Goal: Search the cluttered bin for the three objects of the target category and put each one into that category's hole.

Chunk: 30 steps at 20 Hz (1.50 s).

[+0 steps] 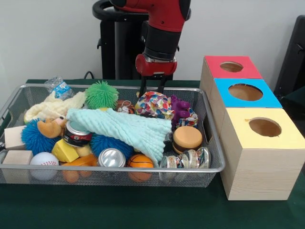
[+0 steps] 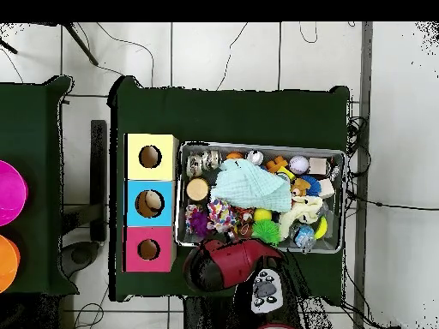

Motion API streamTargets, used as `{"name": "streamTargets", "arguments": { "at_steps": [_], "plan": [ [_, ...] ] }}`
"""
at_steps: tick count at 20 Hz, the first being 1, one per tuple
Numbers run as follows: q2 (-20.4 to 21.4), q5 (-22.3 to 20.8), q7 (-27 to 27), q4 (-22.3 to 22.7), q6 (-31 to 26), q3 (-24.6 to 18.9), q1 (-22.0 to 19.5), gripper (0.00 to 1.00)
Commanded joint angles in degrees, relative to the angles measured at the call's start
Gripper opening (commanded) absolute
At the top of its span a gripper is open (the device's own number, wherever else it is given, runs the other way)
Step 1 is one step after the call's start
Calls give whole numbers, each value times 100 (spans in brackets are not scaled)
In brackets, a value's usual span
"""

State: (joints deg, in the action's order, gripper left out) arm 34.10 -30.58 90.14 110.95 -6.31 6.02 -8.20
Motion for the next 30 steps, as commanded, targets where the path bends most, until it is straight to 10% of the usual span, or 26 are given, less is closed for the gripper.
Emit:
{"name": "streamTargets", "arguments": {
  "at_steps": [1, 2, 15, 22, 30],
  "plan": [
    [-154, 190, 877, -481, 184, -137, -111, 100],
    [-146, 191, 870, -474, 175, -145, -122, 0],
    [-110, 260, 869, -480, 67, -129, -85, 0],
    [1918, 979, 91, 551, -1577, -1446, -905, 0],
    [2609, 1507, -337, 636, -2680, -1828, -1111, 0]
  ]
}}
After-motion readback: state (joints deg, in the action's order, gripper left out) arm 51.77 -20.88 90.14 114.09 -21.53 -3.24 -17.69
